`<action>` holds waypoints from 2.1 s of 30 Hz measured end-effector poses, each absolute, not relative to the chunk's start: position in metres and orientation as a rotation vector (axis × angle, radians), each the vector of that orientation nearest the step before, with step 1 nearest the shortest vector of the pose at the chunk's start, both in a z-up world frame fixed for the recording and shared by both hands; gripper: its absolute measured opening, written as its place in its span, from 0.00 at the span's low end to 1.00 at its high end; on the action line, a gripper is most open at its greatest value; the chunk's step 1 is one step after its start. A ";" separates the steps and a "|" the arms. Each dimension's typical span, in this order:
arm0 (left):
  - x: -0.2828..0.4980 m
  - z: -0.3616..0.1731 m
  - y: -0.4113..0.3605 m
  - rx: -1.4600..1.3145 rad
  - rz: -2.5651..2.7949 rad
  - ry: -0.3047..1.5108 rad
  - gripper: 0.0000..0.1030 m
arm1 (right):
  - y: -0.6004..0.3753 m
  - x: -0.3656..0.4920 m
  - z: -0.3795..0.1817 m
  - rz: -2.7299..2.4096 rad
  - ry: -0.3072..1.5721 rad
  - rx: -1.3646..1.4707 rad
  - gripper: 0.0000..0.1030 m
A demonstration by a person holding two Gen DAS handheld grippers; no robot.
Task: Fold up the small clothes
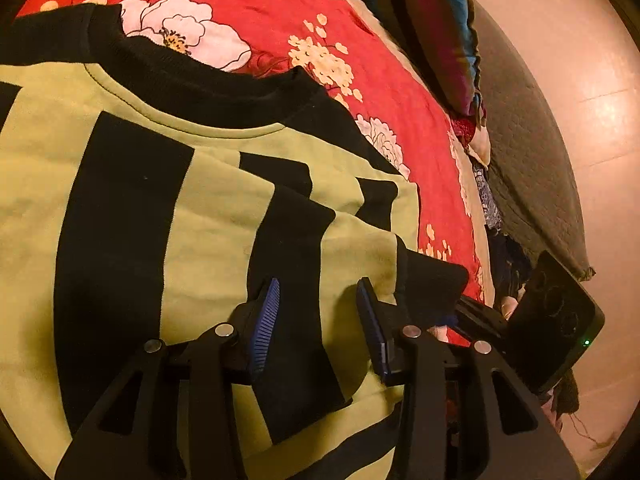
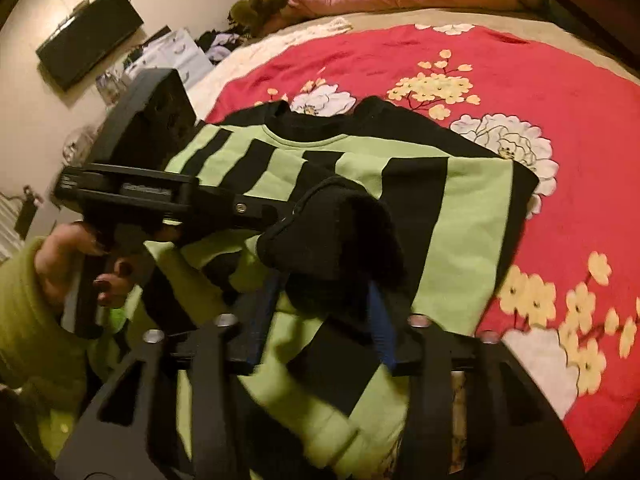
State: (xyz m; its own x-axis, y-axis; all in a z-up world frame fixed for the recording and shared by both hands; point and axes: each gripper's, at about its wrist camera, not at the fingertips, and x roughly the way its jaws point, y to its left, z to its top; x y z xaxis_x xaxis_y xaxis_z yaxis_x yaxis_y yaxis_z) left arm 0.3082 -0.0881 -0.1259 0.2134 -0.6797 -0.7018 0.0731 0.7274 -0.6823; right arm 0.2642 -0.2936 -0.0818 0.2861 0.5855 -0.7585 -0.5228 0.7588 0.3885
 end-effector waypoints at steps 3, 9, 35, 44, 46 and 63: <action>0.308 -0.127 -0.092 -0.573 -0.557 1.262 0.38 | -0.287 0.269 -0.082 0.783 1.042 0.056 0.38; 0.314 -0.125 -0.084 -0.587 -0.549 1.268 0.38 | -0.287 0.242 -0.066 1.013 1.042 0.017 0.06; 0.250 -0.081 0.016 -0.369 -0.262 1.060 0.66 | -0.267 0.231 -0.018 0.614 0.974 0.218 0.45; 0.244 -0.086 0.016 -0.247 -0.251 1.047 0.66 | -0.280 0.254 -0.092 0.343 1.207 0.219 0.46; 0.242 -0.085 0.019 -0.256 -0.263 1.043 0.66 | -0.284 0.250 -0.091 0.338 1.192 0.224 0.46; 0.207 -0.036 0.038 -0.262 -0.223 0.981 0.83 | -0.310 0.207 -0.030 0.384 0.987 0.332 0.79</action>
